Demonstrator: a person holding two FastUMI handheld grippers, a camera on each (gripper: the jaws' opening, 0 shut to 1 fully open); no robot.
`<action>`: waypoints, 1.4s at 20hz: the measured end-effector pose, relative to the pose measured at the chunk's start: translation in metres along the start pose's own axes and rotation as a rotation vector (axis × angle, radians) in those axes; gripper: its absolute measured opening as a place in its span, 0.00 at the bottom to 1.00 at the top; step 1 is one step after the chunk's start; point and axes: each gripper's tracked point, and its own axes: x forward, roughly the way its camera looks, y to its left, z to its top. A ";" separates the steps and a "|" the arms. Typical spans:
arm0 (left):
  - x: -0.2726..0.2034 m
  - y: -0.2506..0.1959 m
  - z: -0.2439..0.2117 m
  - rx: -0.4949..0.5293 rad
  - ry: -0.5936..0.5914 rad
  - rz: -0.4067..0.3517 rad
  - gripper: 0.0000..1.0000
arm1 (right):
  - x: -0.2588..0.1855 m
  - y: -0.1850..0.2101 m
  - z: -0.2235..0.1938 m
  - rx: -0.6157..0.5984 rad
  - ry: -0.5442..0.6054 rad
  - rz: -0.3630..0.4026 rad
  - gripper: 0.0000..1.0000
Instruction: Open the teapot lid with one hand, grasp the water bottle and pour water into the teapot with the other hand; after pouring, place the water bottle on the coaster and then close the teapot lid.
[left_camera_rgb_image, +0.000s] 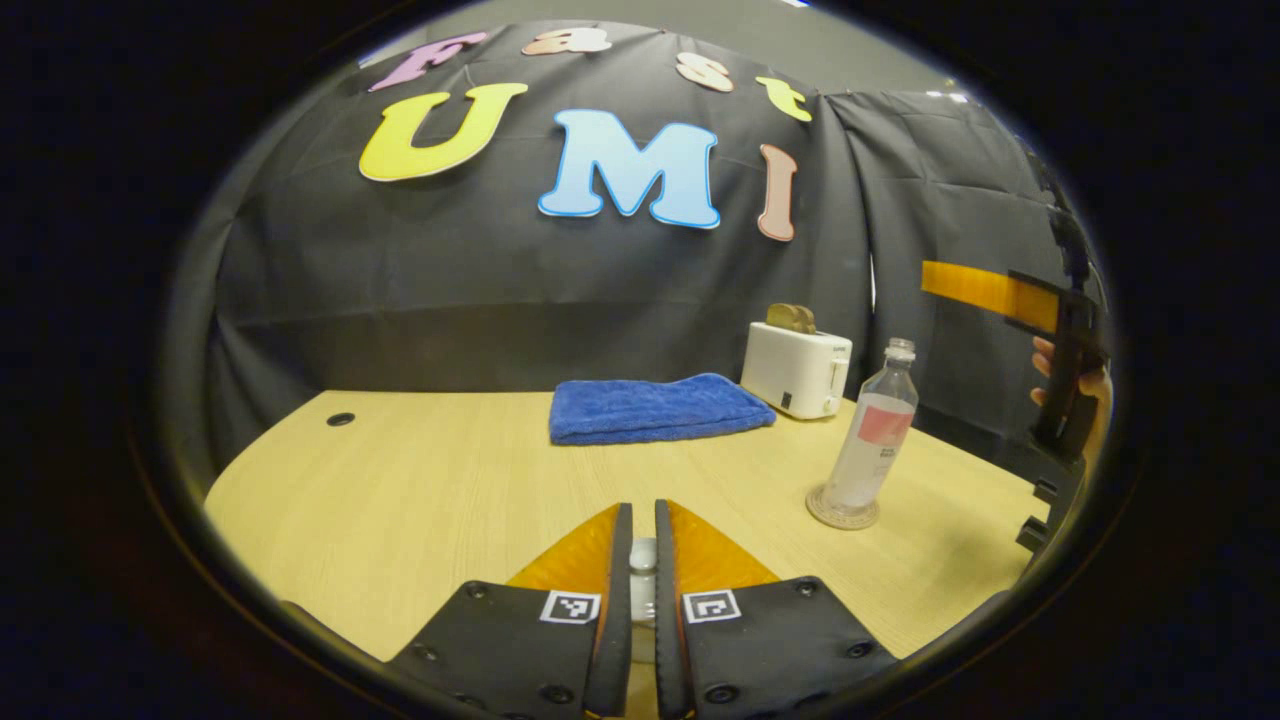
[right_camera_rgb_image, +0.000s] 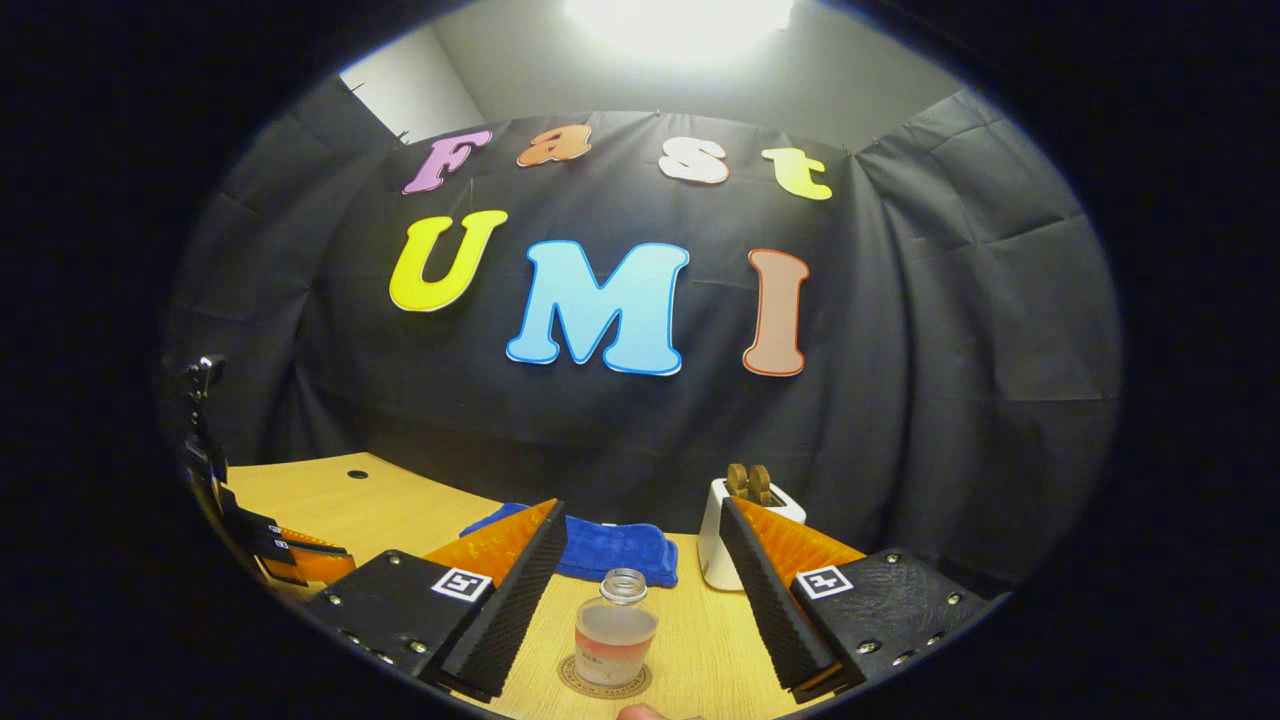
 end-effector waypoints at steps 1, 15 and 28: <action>0.001 -0.002 -0.001 0.000 0.000 -0.004 0.17 | -0.007 -0.001 0.000 -0.006 0.006 0.000 0.95; 0.007 -0.012 -0.017 0.044 0.005 0.015 0.17 | -0.082 0.009 -0.029 0.003 0.095 0.017 0.95; 0.002 -0.016 -0.016 0.063 -0.002 0.040 0.55 | -0.083 0.022 -0.054 0.010 0.143 0.045 0.95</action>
